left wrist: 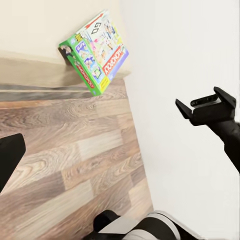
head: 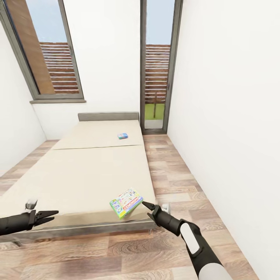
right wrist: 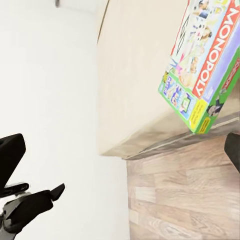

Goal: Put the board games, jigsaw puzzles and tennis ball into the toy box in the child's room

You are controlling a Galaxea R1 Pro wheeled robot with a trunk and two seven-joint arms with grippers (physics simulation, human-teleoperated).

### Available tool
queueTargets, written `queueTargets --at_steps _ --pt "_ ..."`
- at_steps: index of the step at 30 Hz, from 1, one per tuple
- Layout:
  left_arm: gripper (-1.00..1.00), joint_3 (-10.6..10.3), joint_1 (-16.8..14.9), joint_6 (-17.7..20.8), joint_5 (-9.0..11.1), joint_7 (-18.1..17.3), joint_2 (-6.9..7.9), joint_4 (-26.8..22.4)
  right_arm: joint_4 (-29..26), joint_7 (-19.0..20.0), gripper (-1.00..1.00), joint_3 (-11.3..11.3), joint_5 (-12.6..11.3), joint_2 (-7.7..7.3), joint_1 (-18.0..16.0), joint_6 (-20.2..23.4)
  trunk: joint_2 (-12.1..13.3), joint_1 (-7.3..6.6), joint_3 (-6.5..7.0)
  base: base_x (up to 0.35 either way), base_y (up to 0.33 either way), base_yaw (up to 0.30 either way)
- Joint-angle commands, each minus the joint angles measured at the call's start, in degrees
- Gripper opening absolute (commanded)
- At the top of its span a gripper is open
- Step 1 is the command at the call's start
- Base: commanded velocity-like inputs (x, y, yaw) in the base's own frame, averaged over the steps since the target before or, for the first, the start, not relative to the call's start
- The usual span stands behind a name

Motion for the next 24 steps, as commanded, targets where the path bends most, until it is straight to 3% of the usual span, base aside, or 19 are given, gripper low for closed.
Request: queueTargets --at_steps 1,6,11,24 --pt "1.00 0.02 -0.03 0.32 -0.07 -0.84 0.00 0.01 0.53 0.09 1.00 -0.28 -0.65 0.05 -0.04 0.40 -0.03 -0.01 -0.05 0.000 0.026 0.000" --pt "1.00 -0.01 -0.03 -1.77 -0.12 -4.53 -0.55 0.01 4.10 0.14 1.00 -0.29 -4.36 0.06 -0.05 0.32 -0.03 -0.01 -0.05 0.000 0.013 0.000" --pt "1.00 0.03 -0.03 -2.63 -0.26 -4.53 -1.26 0.02 5.73 0.10 1.00 -0.23 -7.91 0.06 -0.05 -0.10 -0.03 -0.01 -0.05 0.000 0.003 0.000" --pt "1.00 0.07 -0.03 -2.90 -0.14 -4.53 -1.45 0.02 6.29 0.08 1.00 -0.20 -9.41 0.12 -0.05 -0.60 -2.83 1.53 -1.31 0.000 0.000 0.000"
